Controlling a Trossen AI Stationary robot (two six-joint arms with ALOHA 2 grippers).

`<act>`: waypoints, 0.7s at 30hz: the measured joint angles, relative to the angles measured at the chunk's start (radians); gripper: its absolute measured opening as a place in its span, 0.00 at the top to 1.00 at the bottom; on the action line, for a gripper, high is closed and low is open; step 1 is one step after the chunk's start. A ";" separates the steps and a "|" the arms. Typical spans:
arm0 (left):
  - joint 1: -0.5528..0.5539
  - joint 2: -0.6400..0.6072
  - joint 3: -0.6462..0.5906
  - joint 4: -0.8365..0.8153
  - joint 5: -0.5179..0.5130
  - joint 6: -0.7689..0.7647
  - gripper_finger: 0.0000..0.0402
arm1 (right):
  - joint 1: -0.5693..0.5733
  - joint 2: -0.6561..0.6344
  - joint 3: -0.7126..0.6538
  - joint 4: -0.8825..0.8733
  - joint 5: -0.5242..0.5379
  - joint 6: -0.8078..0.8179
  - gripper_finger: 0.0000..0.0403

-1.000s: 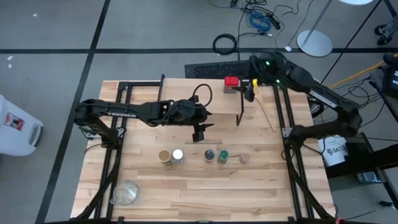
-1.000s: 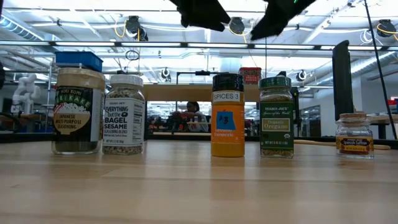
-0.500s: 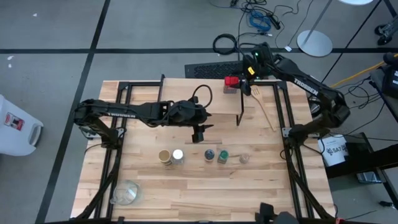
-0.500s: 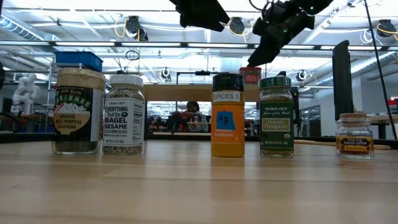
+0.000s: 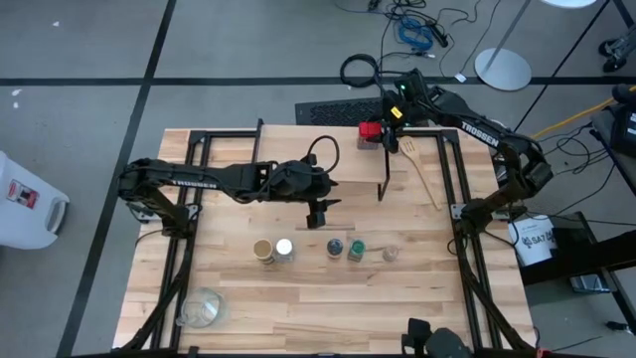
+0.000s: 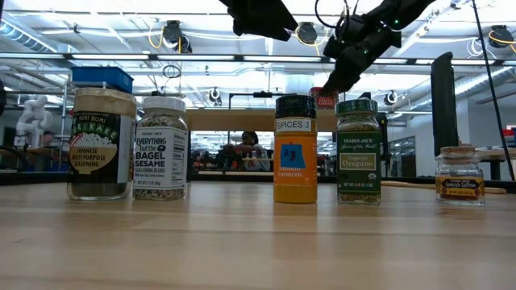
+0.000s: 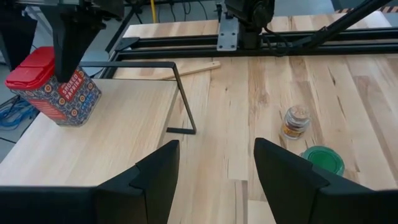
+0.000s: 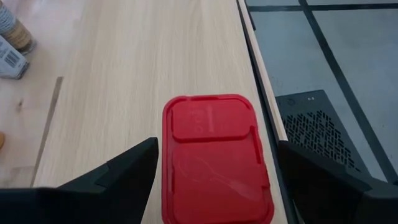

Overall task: Shelf spices
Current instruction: Remove the red seasoning can from the shelf

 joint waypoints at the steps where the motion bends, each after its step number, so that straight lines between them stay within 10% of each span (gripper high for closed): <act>1: 0.000 0.000 0.000 0.000 0.000 0.000 0.47 | 0.000 0.000 0.000 -0.001 0.000 0.000 0.22; 13: 0.000 0.000 0.000 0.000 0.000 0.000 0.47 | 0.003 0.000 0.000 -0.076 0.001 0.007 0.24; 21: 0.000 0.000 0.000 0.000 0.000 0.000 0.47 | 0.003 0.000 0.000 -0.081 0.002 0.034 0.49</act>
